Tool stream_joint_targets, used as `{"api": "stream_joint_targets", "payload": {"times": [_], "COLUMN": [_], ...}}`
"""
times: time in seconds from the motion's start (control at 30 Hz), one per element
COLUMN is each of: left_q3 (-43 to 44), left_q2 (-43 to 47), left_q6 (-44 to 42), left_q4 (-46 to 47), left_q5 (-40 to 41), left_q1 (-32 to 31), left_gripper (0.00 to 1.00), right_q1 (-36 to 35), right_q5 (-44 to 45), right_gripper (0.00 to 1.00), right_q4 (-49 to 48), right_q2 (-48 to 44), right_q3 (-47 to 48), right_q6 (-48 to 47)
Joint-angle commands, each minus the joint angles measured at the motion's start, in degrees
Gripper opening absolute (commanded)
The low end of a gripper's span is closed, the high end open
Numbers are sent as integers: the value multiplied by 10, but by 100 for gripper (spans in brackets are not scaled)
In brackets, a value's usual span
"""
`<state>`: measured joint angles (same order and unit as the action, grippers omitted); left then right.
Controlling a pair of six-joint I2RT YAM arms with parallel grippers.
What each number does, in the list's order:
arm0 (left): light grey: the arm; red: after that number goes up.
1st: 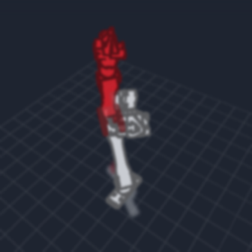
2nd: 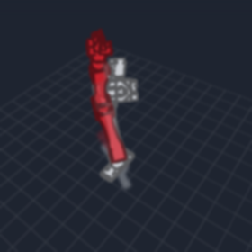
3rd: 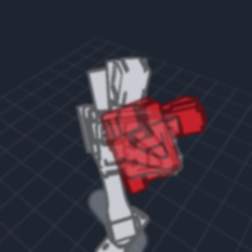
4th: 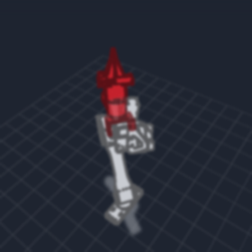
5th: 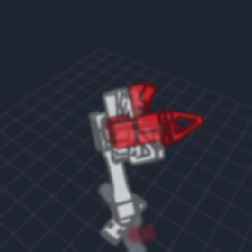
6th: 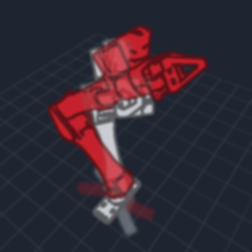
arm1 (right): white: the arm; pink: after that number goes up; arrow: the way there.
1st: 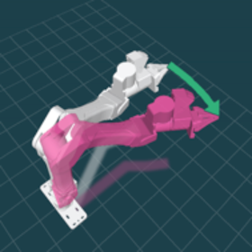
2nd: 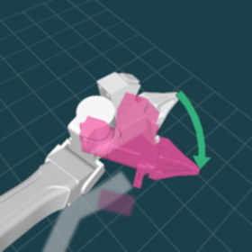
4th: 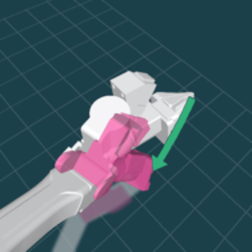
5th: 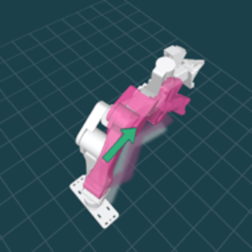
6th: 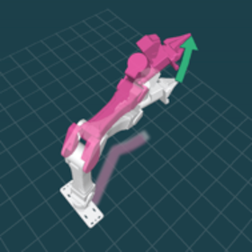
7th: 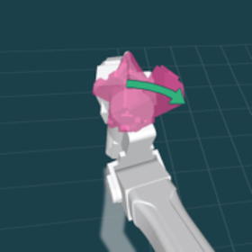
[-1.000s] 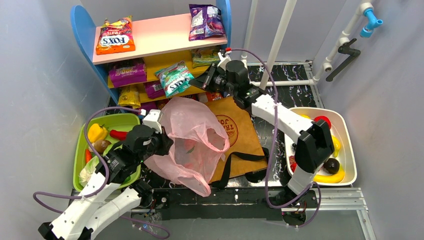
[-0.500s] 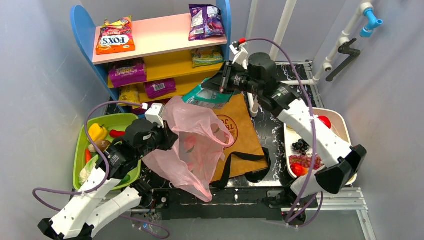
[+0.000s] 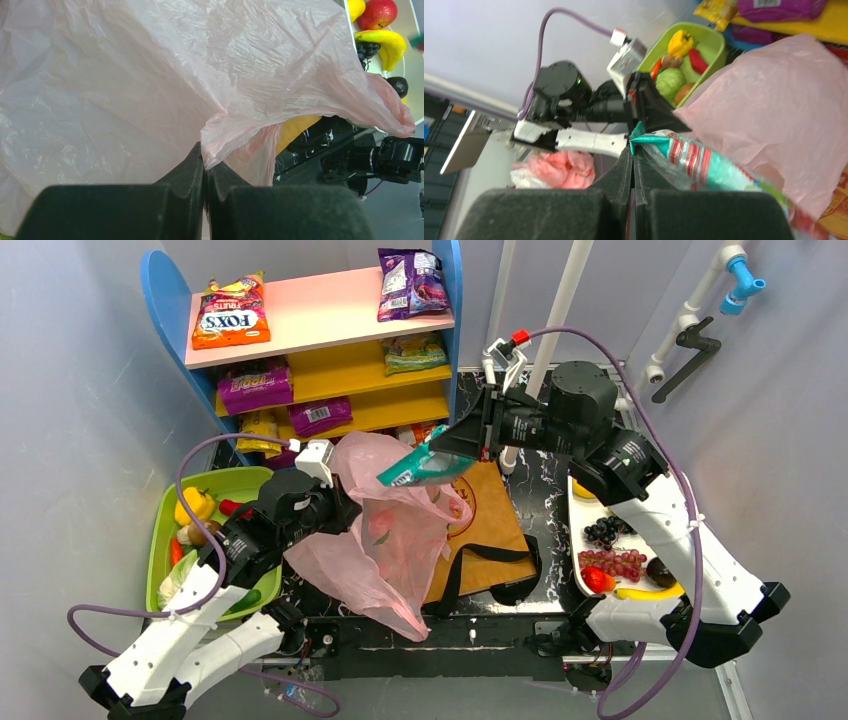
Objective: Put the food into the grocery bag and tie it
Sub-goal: Place the snack in the grocery bag.
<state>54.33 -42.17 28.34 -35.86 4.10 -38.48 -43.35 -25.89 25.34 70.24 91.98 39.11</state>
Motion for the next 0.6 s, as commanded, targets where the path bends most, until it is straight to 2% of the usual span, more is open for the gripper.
{"api": "stream_joint_targets", "payload": {"times": [0.0,0.2,0.4,0.57], "left_q3": [28,37,55,67], "left_q2": [-6,-15,-29,-39], "left_q6": [6,7,4,-5], "left_q4": [9,10,9,4], "left_q5": [6,8,8,16], "left_q1": [-2,-2,-2,-2], "left_gripper": [0,0,0,0], "right_q1": [-14,-47,-82,-104], "right_q5": [-62,-89,-96,-99], "right_gripper": [1,1,1,1], "right_q4": [15,41,23,22], "right_q2": [-13,-24,-25,-20], "right_q3": [5,-2,-26,-7], "right_q6": [-13,-10,12,15]}}
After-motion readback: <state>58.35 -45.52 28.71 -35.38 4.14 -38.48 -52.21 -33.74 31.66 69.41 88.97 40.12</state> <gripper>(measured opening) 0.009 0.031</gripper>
